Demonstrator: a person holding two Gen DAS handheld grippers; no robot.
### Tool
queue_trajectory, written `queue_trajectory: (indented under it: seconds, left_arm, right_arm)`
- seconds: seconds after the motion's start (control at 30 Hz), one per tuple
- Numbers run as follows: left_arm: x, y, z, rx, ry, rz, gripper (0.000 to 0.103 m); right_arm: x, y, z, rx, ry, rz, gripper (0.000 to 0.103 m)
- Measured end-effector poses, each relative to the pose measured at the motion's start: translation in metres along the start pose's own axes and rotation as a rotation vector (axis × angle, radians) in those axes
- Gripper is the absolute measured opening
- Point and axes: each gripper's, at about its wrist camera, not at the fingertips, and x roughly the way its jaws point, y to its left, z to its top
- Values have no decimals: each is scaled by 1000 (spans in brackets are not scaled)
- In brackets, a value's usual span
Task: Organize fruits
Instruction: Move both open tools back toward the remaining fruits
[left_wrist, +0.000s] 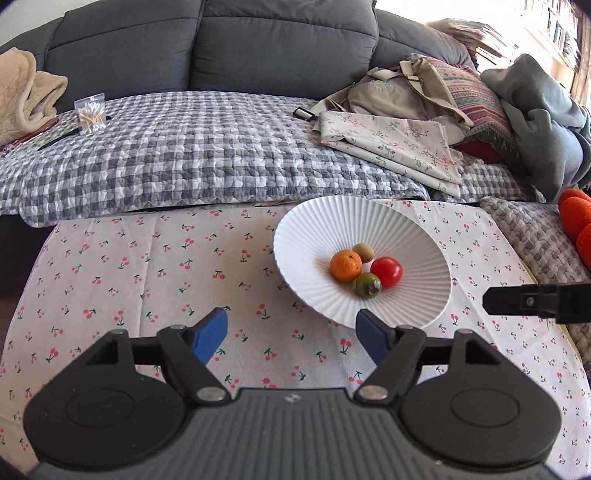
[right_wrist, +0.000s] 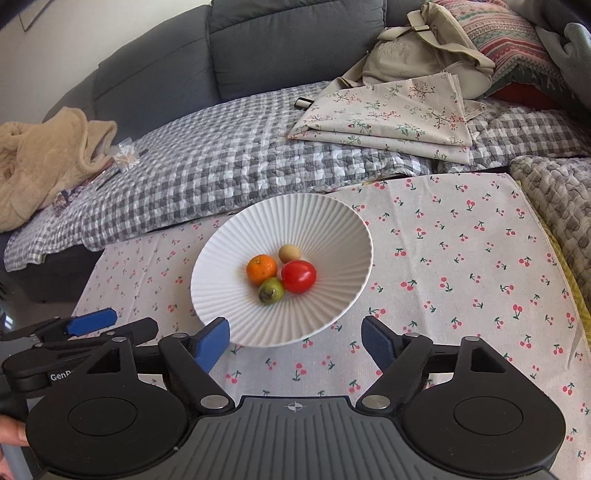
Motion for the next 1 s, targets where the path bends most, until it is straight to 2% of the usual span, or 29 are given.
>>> queue_trajectory:
  seconds: [0.1, 0.17, 0.27, 0.53, 0.67, 1.0]
  left_arm:
    - [-13, 5, -5, 12, -12, 35, 93]
    - [-20, 10, -9, 10, -17, 47, 97]
    - [-30, 18, -16, -6, -10, 52, 101]
    - [-47, 30, -43, -9, 51, 34, 102]
    - [-52, 29, -61, 20, 82, 28, 102]
    - [-52, 32, -84, 19, 116, 9, 99]
  right_arm:
    - [-14, 5, -5, -20, -10, 11, 93]
    - [-25, 6, -8, -16, -15, 15, 98]
    - [-37, 12, -16, -21, -6, 42, 99]
    - [-42, 49, -55, -120, 63, 70, 99]
    - [-37, 61, -73, -160, 96, 60, 99]
    - [-27, 80, -108, -198, 168, 86, 99]
